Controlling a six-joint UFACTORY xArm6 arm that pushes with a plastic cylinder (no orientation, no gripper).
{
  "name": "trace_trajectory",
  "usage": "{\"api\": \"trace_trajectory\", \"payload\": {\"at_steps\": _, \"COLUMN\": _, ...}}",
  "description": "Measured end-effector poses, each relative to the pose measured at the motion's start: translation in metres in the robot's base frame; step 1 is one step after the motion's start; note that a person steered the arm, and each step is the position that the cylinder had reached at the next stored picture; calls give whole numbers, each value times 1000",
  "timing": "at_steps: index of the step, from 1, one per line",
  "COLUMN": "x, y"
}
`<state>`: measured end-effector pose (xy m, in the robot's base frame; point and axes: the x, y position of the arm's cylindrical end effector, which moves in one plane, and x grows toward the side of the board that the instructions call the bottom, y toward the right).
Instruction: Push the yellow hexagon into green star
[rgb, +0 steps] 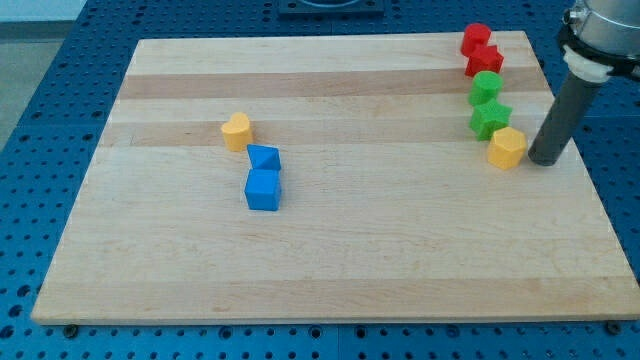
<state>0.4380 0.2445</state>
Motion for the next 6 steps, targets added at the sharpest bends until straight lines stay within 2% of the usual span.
{"api": "trace_trajectory", "payload": {"at_steps": 6, "x": 14, "y": -27}}
